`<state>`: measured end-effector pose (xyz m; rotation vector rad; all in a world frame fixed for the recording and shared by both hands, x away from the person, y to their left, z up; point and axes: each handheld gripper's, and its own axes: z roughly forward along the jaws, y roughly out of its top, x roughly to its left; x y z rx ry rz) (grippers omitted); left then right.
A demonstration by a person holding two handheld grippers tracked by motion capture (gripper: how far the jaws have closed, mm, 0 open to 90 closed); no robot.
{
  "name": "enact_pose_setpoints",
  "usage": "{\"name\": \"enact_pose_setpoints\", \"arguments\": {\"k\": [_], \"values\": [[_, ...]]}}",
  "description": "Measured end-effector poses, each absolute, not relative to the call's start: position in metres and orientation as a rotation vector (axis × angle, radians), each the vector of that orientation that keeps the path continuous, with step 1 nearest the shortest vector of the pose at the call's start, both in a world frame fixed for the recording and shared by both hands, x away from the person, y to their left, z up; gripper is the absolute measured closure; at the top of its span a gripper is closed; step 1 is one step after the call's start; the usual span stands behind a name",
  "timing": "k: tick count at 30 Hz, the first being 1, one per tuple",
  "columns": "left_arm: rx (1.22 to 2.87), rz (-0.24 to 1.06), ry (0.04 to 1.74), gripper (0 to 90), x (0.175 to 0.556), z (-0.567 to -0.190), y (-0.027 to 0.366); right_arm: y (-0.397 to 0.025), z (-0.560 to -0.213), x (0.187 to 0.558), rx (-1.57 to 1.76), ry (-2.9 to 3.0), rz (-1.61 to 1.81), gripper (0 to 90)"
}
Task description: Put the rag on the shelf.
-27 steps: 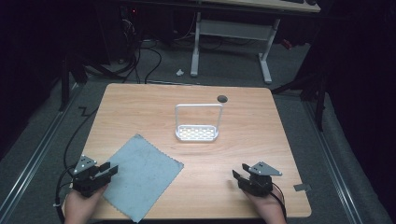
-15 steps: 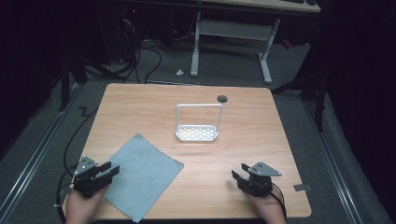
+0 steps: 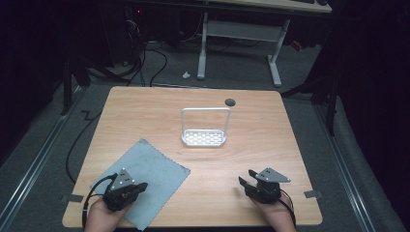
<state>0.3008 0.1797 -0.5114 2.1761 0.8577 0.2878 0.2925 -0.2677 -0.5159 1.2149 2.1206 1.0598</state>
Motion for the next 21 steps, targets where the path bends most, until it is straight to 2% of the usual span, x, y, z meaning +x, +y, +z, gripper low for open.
{"name": "enact_pose_setpoints", "arguments": {"k": [7,15,21], "values": [[2.282,0.256,0.811,89.8,0.298,-0.521,0.163,-0.268,-0.516,0.292,1.219,2.126,1.067,50.1],[2.272,0.242,0.792,89.7,0.299,-0.522,0.151,-0.267,-0.516,0.292,1.212,2.132,1.065,50.3],[2.247,0.187,0.74,89.7,0.3,-0.525,0.119,-0.264,-0.517,0.293,1.2,2.142,1.059,50.9]]}}
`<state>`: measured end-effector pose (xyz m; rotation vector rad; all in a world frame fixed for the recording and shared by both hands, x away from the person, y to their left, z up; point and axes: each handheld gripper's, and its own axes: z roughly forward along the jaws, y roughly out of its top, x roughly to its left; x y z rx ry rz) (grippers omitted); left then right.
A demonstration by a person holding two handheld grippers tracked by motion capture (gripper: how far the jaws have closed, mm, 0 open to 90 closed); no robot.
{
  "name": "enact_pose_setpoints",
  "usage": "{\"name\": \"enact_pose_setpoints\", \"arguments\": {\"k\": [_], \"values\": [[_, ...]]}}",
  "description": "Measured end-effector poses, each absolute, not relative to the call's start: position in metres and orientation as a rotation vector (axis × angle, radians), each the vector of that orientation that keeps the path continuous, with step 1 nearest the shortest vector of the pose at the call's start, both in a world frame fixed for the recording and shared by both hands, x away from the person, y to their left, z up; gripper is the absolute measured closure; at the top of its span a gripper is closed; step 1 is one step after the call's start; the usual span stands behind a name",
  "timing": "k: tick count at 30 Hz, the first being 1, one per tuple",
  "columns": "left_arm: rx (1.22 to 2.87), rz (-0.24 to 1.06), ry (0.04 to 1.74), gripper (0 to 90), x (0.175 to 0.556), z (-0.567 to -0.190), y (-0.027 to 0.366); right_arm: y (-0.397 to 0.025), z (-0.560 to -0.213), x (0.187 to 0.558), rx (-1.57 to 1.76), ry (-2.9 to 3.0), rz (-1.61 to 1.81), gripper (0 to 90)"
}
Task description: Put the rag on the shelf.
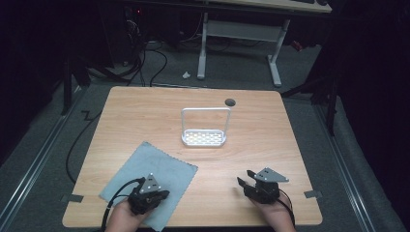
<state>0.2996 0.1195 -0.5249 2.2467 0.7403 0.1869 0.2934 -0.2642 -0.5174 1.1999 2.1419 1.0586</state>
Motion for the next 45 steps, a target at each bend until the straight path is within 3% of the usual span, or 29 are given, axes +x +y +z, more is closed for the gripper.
{"name": "enact_pose_setpoints", "arguments": {"k": [6,10,15,19,25,29,36,45], "values": [[2.239,0.201,0.667,88.1,0.295,-0.517,0.092,-0.261,-0.518,0.293,1.19,2.157,1.055,52.0],[2.192,0.261,0.733,86.3,0.298,-0.508,0.122,-0.258,-0.518,0.292,1.17,2.168,1.055,52.8],[2.158,0.3,0.971,89.7,0.302,-0.514,0.188,-0.248,-0.518,0.293,1.139,2.202,1.067,57.5],[2.173,0.308,1.031,89.8,0.303,-0.519,0.198,-0.24,-0.516,0.293,1.108,2.218,1.082,62.5],[2.181,0.315,1.026,89.8,0.299,-0.523,0.192,-0.219,-0.513,0.297,1.025,2.268,1.099,84.1],[2.206,0.306,0.969,89.7,0.294,-0.523,0.178,-0.202,-0.514,0.298,0.985,2.324,1.125,90.0],[2.208,0.24,0.871,89.6,0.287,-0.525,0.147,-0.174,-0.519,0.296,0.884,2.431,1.081,90.0],[2.217,0.228,0.818,89.5,0.285,-0.526,0.131,-0.17,-0.527,0.298,0.891,2.504,1.026,90.0]]}}
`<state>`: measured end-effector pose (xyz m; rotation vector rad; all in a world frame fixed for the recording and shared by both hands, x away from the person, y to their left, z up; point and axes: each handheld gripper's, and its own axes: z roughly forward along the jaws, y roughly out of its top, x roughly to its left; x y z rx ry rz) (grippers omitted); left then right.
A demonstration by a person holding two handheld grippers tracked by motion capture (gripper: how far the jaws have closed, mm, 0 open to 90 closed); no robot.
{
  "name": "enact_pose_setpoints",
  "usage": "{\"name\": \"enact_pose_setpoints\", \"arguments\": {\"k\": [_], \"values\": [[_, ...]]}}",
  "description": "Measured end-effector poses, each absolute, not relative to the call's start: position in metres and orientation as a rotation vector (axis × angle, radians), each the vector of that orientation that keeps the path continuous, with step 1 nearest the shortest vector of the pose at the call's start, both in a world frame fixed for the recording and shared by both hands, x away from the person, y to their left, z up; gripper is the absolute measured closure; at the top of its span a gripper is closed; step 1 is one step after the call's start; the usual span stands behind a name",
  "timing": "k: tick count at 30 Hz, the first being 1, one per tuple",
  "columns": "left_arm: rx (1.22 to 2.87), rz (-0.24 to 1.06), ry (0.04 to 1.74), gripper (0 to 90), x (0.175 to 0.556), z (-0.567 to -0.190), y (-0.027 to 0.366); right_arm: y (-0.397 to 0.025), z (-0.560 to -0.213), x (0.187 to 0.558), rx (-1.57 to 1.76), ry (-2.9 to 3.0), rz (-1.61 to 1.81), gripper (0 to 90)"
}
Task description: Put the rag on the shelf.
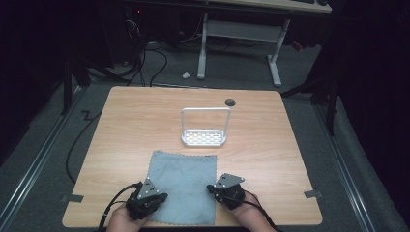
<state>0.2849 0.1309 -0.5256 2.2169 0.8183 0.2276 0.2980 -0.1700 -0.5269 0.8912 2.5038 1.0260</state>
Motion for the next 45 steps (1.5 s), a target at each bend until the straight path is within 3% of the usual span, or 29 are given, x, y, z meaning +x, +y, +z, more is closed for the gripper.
{"name": "enact_pose_setpoints", "arguments": {"k": [30,31,32,34,39,45], "values": [[2.267,0.053,0.547,86.4,0.275,-0.526,0.07,-0.236,-0.526,0.271,1.095,2.38,0.984,90.0],[2.263,0.043,0.552,85.0,0.275,-0.526,0.071,-0.236,-0.526,0.271,1.097,2.381,0.982,90.0],[2.255,0.056,0.562,75.9,0.276,-0.525,0.072,-0.236,-0.526,0.271,1.095,2.377,0.983,89.0],[2.222,0.127,0.61,71.3,0.28,-0.523,0.078,-0.239,-0.524,0.273,1.123,2.35,1.018,87.5],[2.082,0.236,0.801,64.5,0.302,-0.519,0.108,-0.244,-0.523,0.276,1.143,2.325,1.041,86.6],[2.033,0.347,0.965,61.0,0.339,-0.52,0.126,-0.245,-0.521,0.277,1.139,2.317,1.056,84.7]]}}
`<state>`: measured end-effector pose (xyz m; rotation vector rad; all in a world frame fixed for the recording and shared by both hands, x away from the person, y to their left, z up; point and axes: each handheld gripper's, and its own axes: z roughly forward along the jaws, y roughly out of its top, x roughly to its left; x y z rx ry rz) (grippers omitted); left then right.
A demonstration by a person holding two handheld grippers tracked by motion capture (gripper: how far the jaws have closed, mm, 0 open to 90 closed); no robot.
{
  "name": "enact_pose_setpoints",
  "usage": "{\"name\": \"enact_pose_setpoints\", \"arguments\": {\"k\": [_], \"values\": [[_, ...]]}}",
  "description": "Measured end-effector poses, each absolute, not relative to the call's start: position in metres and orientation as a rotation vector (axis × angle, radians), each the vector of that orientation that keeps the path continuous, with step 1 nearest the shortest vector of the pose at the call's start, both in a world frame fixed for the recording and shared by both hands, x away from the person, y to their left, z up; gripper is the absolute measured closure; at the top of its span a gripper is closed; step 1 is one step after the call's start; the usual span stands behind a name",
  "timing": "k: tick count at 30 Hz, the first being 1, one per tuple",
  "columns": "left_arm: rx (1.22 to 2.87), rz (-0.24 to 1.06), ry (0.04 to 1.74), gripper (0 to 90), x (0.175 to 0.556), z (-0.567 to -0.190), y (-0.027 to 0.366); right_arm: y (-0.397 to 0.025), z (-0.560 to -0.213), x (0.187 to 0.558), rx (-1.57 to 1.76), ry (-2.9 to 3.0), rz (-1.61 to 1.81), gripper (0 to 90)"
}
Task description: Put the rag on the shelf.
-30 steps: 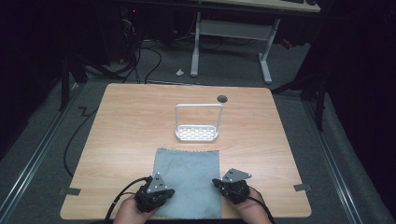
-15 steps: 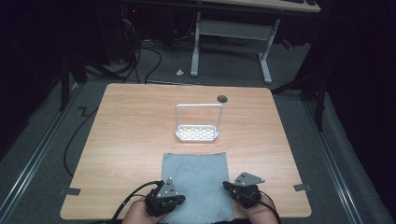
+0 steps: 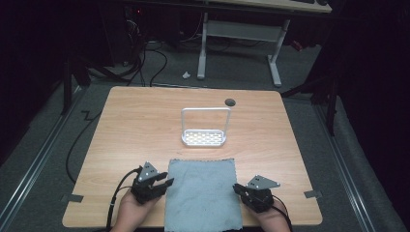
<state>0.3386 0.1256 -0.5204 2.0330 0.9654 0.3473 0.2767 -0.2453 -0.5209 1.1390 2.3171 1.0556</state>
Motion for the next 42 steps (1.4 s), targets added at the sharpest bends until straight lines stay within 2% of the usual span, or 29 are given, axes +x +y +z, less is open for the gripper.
{"name": "enact_pose_setpoints", "arguments": {"k": [5,10,14,21,24,27,34,37,42], "values": [[2.044,0.385,0.991,61.7,0.369,-0.522,0.117,-0.245,-0.521,0.278,1.134,2.315,1.068,83.7],[2.054,0.347,1.038,65.5,0.389,-0.526,0.109,-0.245,-0.521,0.278,1.129,2.321,1.069,82.8],[2.093,0.357,1.042,67.2,0.39,-0.529,0.105,-0.245,-0.522,0.278,1.129,2.323,1.071,82.3],[2.066,0.364,1.003,81.0,0.388,-0.534,0.104,-0.246,-0.523,0.28,1.14,2.309,1.076,79.9],[2.064,0.346,0.995,87.0,0.386,-0.534,0.105,-0.246,-0.523,0.281,1.153,2.28,1.082,76.5],[2.077,0.364,0.978,88.3,0.383,-0.534,0.104,-0.245,-0.521,0.285,1.197,2.238,1.091,72.1],[2.07,0.351,0.987,88.1,0.384,-0.534,0.105,-0.232,-0.513,0.323,1.279,2.166,1.019,65.8],[2.065,0.34,0.987,87.5,0.384,-0.534,0.106,-0.231,-0.516,0.349,1.36,2.157,1.012,65.7],[2.056,0.317,0.993,86.6,0.385,-0.535,0.107,-0.233,-0.523,0.373,1.41,2.147,0.962,59.3]]}}
